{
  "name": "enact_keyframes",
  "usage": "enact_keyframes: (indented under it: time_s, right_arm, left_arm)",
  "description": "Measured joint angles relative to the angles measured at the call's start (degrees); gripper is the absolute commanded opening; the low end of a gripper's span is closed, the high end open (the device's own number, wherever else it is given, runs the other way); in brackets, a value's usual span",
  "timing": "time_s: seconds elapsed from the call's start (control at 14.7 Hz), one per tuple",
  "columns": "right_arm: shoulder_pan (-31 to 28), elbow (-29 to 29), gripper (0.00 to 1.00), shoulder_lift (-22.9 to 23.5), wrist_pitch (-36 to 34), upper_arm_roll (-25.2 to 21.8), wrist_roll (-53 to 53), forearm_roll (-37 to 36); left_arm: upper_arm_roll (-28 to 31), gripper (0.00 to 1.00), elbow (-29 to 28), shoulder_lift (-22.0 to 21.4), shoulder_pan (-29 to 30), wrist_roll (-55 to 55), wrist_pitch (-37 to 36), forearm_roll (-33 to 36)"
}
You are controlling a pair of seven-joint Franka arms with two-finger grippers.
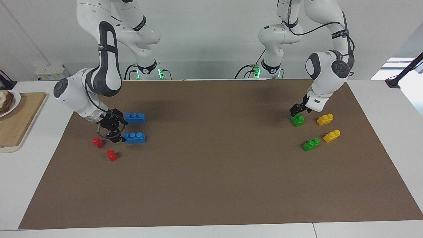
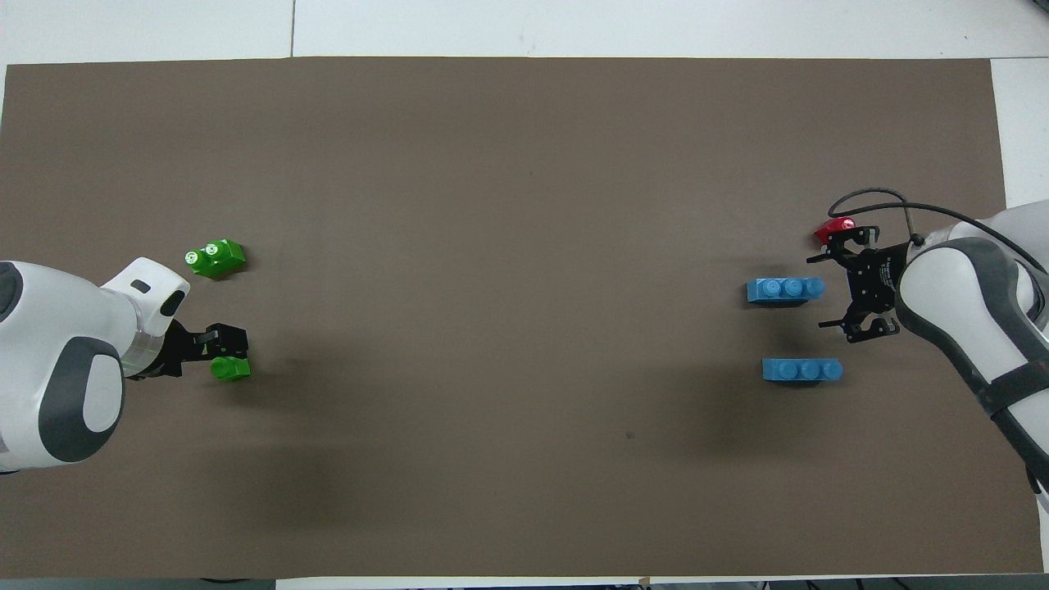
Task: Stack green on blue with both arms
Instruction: 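Grasp the green brick with the left gripper while the right gripper grasps the blue brick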
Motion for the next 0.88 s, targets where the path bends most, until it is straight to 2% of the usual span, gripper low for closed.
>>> enact_keyframes:
  time_s: [0.54,0.75,0.88]
  right_arm:
    - [0.1,-1.6,0.99,1.7,4.3,0.1,-0.3,2.4]
    - [0.1,-1.8,0.88,2.6,6.0,0.1,-2.3,2.5]
    - [0.5,-1.8,0.70,2.9,6.9,0.2,-3.2,2.5]
  left_arm:
    - [0.0,1.00,-2.6,1.3,0.0,-0.5,4.2,0.0]
    - [0.0,0.89,-2.8,1.5,0.0,-1.6,4.3,0.0]
    - [0.0,0.76,-2.8,1.5,0.0,-1.7,4.3,0.0]
